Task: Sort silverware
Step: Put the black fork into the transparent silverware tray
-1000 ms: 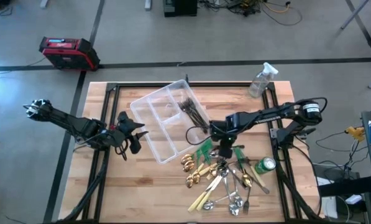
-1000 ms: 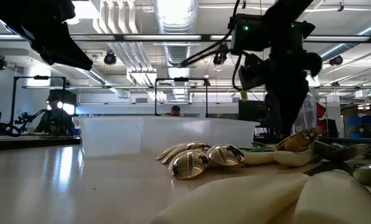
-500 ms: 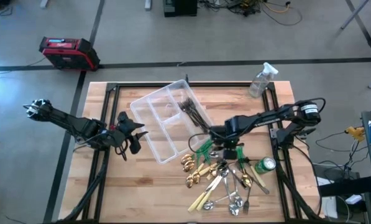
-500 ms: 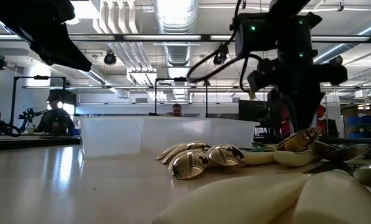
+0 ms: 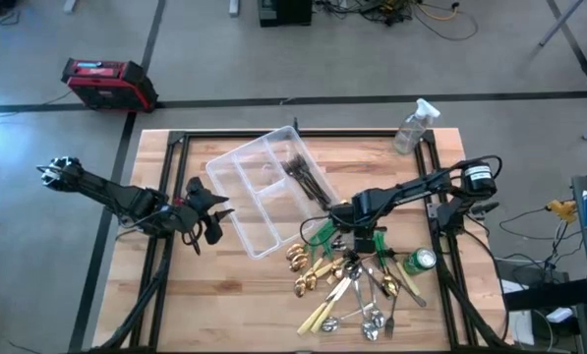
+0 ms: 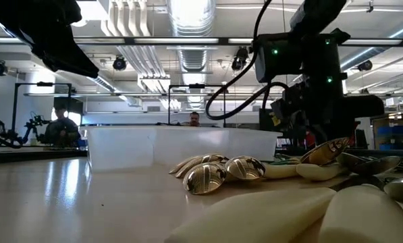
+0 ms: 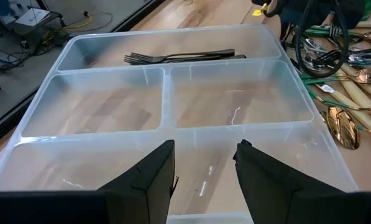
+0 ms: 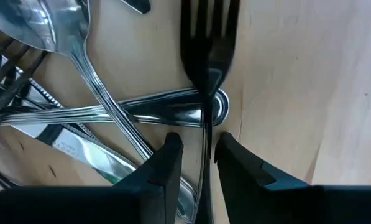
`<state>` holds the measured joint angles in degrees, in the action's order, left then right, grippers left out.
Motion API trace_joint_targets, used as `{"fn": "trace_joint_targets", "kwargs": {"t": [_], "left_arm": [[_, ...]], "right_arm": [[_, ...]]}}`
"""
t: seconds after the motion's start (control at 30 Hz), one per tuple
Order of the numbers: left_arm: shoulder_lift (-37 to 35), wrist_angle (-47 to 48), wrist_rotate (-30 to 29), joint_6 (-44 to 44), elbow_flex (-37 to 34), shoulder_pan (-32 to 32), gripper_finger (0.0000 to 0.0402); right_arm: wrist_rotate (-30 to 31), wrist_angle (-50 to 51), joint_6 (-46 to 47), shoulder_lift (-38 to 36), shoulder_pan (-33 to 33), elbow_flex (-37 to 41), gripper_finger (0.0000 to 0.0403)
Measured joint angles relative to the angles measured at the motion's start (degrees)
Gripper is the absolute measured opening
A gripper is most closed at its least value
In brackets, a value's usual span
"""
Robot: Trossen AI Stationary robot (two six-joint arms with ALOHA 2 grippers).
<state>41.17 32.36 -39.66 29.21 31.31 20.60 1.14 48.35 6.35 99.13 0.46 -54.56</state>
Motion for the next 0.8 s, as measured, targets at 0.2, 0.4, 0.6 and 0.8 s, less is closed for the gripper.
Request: {"fn": "trace_joint_targets", "kwargs": {"t": [0.2, 0.4, 0.6, 0.8], "left_arm": [[0.0, 0.0, 0.0, 0.0, 0.0, 0.0, 0.0155], [0.0, 0.0, 0.5, 0.4, 0.0, 0.0, 0.0155], [0.0, 0.1, 1.3, 0.5, 0.0, 0.0, 0.0155], [-0.2, 0.1, 1.3, 0.5, 0.0, 0.0, 0.0155]], "right_arm": [[0.4, -0.3, 0.3, 0.0, -1.3, 0.5, 0.0017], [0.9, -0.5, 4.2, -0.2, -1.9, 0.5, 0.0003], [2.0, 3.7, 7.5, -3.2, -1.4, -1.6, 0.0001], [-6.0, 7.3, 9.3, -9.0, -1.2, -4.1, 0.0000]]}}
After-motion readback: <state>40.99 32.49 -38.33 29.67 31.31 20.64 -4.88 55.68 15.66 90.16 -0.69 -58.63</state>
